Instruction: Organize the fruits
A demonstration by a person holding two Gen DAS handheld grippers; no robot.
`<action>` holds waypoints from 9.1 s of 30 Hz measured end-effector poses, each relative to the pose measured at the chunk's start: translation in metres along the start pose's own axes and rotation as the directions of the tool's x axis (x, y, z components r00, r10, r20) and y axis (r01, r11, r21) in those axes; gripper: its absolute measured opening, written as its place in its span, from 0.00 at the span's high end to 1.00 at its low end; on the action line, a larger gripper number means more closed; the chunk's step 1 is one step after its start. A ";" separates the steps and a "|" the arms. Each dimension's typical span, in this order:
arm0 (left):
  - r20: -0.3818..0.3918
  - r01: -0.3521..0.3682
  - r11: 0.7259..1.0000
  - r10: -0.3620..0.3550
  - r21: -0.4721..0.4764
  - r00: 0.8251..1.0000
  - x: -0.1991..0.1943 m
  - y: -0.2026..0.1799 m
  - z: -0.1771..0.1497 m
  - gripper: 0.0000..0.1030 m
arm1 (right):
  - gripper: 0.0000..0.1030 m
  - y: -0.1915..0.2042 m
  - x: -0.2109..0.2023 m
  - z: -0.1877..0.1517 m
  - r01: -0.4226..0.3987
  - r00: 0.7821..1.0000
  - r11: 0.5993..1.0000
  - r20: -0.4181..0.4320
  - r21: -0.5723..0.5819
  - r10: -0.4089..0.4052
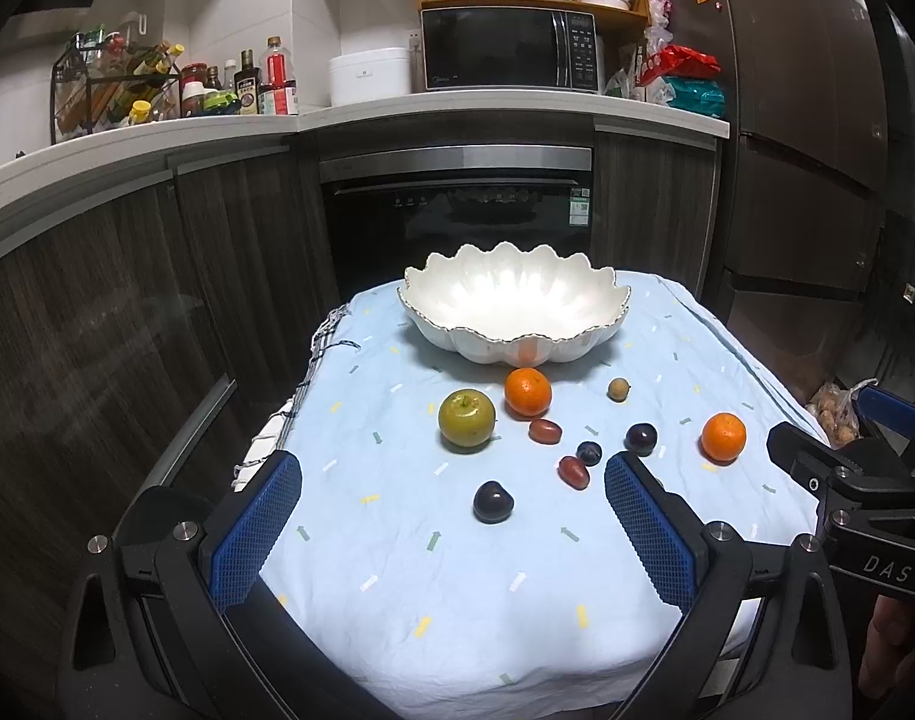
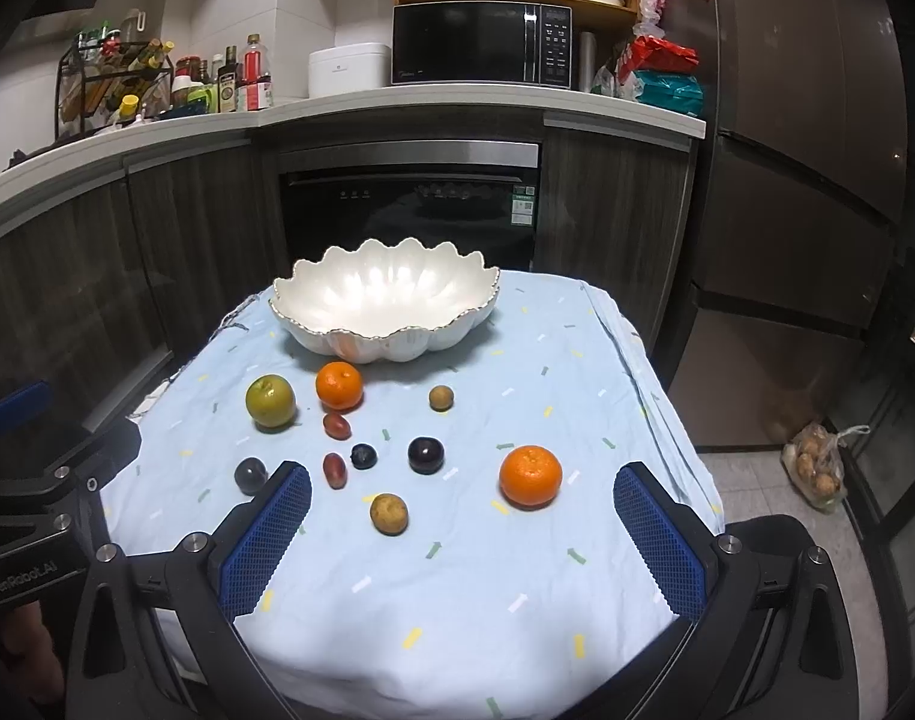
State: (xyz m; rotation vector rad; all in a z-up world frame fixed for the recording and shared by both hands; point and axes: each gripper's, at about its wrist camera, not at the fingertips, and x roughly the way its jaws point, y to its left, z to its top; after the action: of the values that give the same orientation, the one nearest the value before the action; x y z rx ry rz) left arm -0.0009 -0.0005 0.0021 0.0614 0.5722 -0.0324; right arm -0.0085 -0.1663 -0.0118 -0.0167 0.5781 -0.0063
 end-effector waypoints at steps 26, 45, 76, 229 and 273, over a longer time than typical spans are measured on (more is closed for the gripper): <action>-0.016 -0.002 1.000 0.002 -0.010 1.000 0.006 0.004 -0.002 0.00 | 0.00 -0.006 0.003 -0.001 0.013 1.000 1.000 0.000 0.025 -0.013; -0.023 0.005 1.000 -0.006 -0.018 1.000 0.009 0.005 -0.004 0.00 | 0.00 -0.005 0.002 -0.001 0.018 1.000 0.999 -0.008 0.029 -0.018; -0.053 -0.004 1.000 0.003 -0.012 0.999 0.021 0.008 -0.005 0.00 | 0.00 -0.009 0.009 0.002 0.044 0.999 0.998 -0.011 0.053 -0.044; -0.302 0.149 0.988 -0.150 -0.026 0.941 0.216 0.004 0.125 0.73 | 0.74 0.014 0.202 0.142 -0.165 0.970 0.986 -0.181 -0.006 0.162; -0.304 0.130 0.990 -0.138 -0.048 0.943 0.237 0.005 0.164 0.20 | 0.31 -0.008 0.224 0.175 -0.093 0.973 0.993 -0.204 0.067 0.105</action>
State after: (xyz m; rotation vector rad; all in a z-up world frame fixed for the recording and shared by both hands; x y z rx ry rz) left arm 0.2872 -0.0093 0.0112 -0.0003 0.8875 -0.1498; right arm 0.2748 -0.1740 0.0125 0.0690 0.7868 0.0736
